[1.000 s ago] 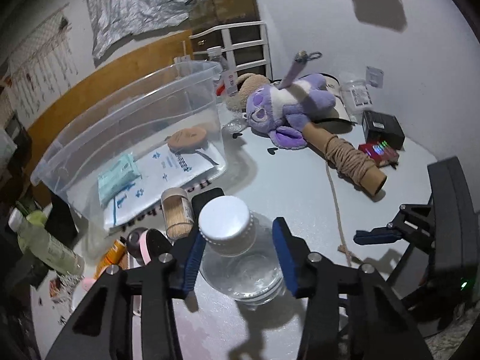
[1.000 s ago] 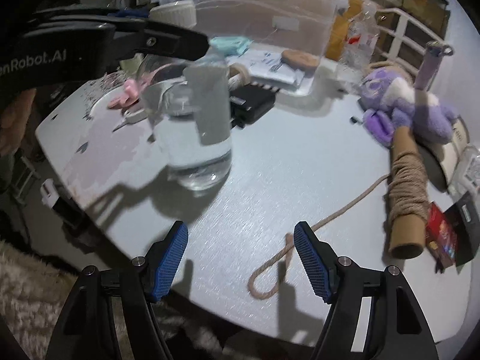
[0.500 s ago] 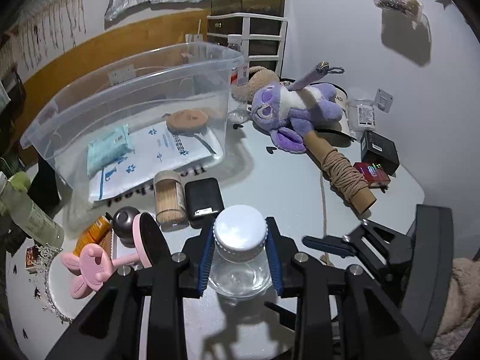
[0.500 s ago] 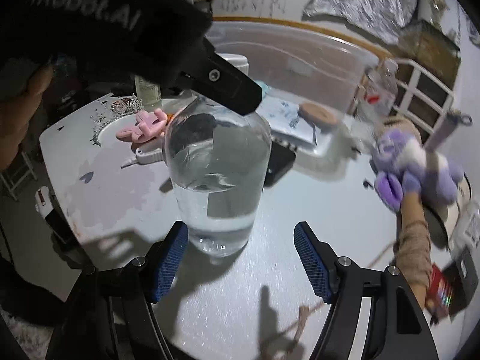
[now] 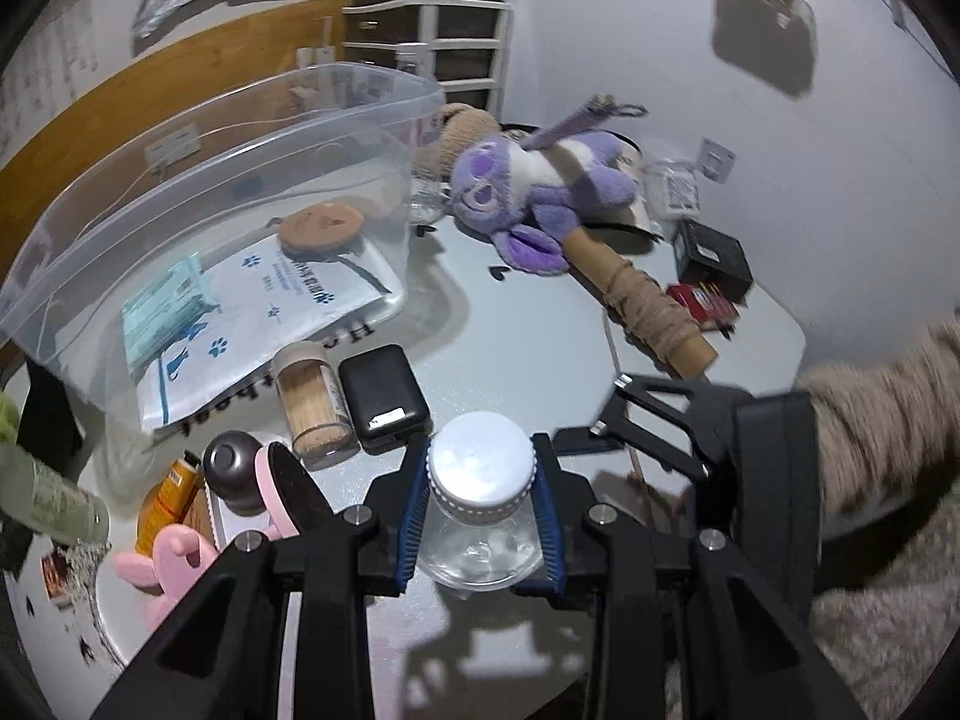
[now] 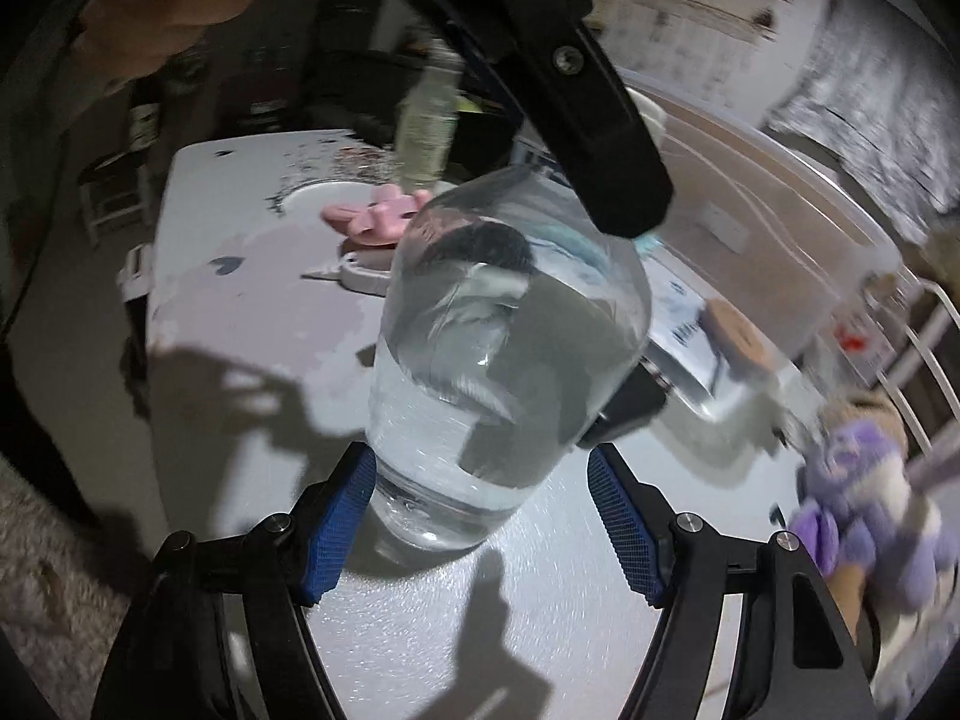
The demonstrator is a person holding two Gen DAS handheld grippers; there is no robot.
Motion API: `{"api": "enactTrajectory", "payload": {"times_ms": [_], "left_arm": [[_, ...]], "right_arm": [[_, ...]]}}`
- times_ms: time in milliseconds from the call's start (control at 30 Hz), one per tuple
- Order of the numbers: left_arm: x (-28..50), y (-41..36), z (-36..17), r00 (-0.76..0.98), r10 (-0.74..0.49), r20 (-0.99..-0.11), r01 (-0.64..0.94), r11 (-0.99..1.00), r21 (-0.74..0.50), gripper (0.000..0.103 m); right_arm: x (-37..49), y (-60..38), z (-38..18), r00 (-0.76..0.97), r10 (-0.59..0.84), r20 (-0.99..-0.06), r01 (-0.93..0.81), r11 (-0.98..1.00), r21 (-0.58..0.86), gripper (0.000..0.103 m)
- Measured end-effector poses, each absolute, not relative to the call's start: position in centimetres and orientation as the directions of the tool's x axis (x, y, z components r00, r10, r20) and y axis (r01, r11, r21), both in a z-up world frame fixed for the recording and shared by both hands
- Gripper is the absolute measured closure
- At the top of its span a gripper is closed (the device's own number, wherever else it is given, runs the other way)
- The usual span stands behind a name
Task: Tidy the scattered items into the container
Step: 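Close the right tool around the bottle body beside the left tool, then carry the bottle with both tools over the clear plastic container, open left tool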
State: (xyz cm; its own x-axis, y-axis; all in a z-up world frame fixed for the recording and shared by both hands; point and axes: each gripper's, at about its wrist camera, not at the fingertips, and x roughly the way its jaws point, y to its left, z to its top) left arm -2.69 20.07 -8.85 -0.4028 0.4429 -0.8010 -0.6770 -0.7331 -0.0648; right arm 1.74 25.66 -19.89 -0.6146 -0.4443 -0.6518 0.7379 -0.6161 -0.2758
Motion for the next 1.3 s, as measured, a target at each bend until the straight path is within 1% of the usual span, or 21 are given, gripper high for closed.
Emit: {"api": "enactTrajectory", "payload": {"times_ms": [133,200,267,333,567,667,700,767,800,867,933,1033,1200,1300], "left_arm": [[-2.5,20.5,-8.8,-0.363,0.443,-0.82,-0.743,-0.669,-0.033,0.071],[-2.7,20.5,-8.8,-0.35,0.437,-0.829,-0.749,-0.662,-0.032,0.071],[-3.0,20.6,-8.8,-0.347,0.431,-0.833,-0.739,-0.672,-0.04,0.071],[-3.2,20.6,-8.8,-0.349,0.429,-0.833,-0.724,-0.688,-0.051,0.068],[-3.6,19.8,-9.1,-0.378,0.438,-0.816,-0.655,-0.749,-0.099,0.067],[-3.3,19.6,-9.3,-0.414,0.412,-0.811,-0.625,-0.777,-0.076,0.06],[-3.1,19.5,-9.4,-0.428,0.401,-0.81,-0.614,-0.786,-0.065,0.055],[-2.7,19.4,-9.5,-0.46,0.383,-0.801,-0.595,-0.803,-0.042,0.054],[-2.6,19.3,-9.5,-0.467,0.381,-0.798,-0.584,-0.811,-0.046,0.054],[-2.6,19.0,-9.4,-0.479,0.382,-0.79,-0.559,-0.827,-0.06,0.057],[-2.7,18.6,-9.2,-0.493,0.385,-0.78,-0.541,-0.838,-0.071,0.064],[-3.0,18.3,-9.0,-0.492,0.395,-0.776,-0.523,-0.846,-0.099,0.071],[-3.1,18.7,-9.0,-0.5,0.392,-0.772,-0.529,-0.844,-0.086,0.071],[-3.2,18.8,-8.9,-0.505,0.388,-0.771,-0.517,-0.851,-0.09,0.071]], "right_arm": [[1.1,25.9,-19.6,-0.552,-0.507,-0.662,0.801,-0.544,-0.251,0.03],[0.8,26.0,-19.5,-0.518,-0.536,-0.667,0.829,-0.506,-0.237,0.03],[0.0,26.4,-19.3,-0.467,-0.567,-0.679,0.856,-0.484,-0.184,0.03],[-0.4,26.5,-19.3,-0.436,-0.586,-0.683,0.875,-0.455,-0.168,0.03],[-1.2,26.6,-19.1,-0.361,-0.638,-0.68,0.899,-0.432,-0.071,0.03],[-1.2,26.5,-18.8,-0.356,-0.645,-0.676,0.892,-0.45,-0.041,0.03],[-1.2,26.4,-18.7,-0.353,-0.647,-0.676,0.89,-0.454,-0.03,0.03],[-1.3,26.4,-18.5,-0.344,-0.653,-0.675,0.888,-0.46,-0.007,0.03],[-1.3,26.4,-18.5,-0.341,-0.654,-0.675,0.887,-0.462,-0.001,0.03],[-1.3,26.5,-18.4,-0.338,-0.657,-0.674,0.885,-0.465,0.009,0.03],[-1.3,26.6,-18.2,-0.334,-0.658,-0.675,0.883,-0.468,0.019,0.03],[-1.4,26.7,-18.1,-0.333,-0.658,-0.676,0.878,-0.478,0.033,0.03],[-1.7,26.6,-17.9,-0.339,-0.667,-0.663,0.87,-0.491,0.049,0.029],[-2.4,26.5,-17.9,-0.34,-0.662,-0.668,0.862,-0.503,0.059,0.031]]}}
